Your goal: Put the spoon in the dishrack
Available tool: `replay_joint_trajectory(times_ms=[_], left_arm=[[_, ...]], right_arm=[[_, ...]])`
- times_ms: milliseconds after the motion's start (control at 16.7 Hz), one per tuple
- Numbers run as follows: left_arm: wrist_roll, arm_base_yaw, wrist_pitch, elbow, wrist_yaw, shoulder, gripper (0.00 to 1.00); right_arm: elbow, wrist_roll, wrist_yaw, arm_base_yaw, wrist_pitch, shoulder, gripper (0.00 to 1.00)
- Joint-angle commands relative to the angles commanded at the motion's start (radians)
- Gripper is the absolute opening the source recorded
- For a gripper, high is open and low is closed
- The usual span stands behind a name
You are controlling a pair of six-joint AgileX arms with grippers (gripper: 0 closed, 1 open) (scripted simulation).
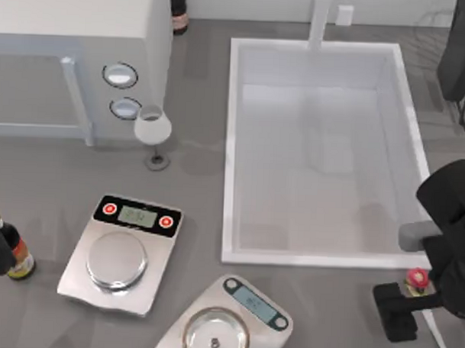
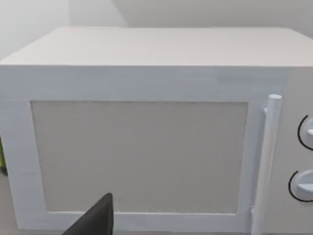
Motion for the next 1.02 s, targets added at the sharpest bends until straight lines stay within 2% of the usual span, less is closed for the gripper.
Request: replay_joint_trajectory(times_ms=[120,900,1020], left_arm=[[0.0,0.0,0.0,0.0,0.0,0.0,1.0],[0.0,0.0,0.0,0.0,0.0,0.0,1.0],[0.0,0.0,0.0,0.0,0.0,0.0,1.0]], right_arm=[[0.0,0.0,0.0,0.0,0.0,0.0,1.0],[0.0,0.0,0.0,0.0,0.0,0.0,0.02],[0.0,0.0,0.0,0.0,0.0,0.0,0.0]])
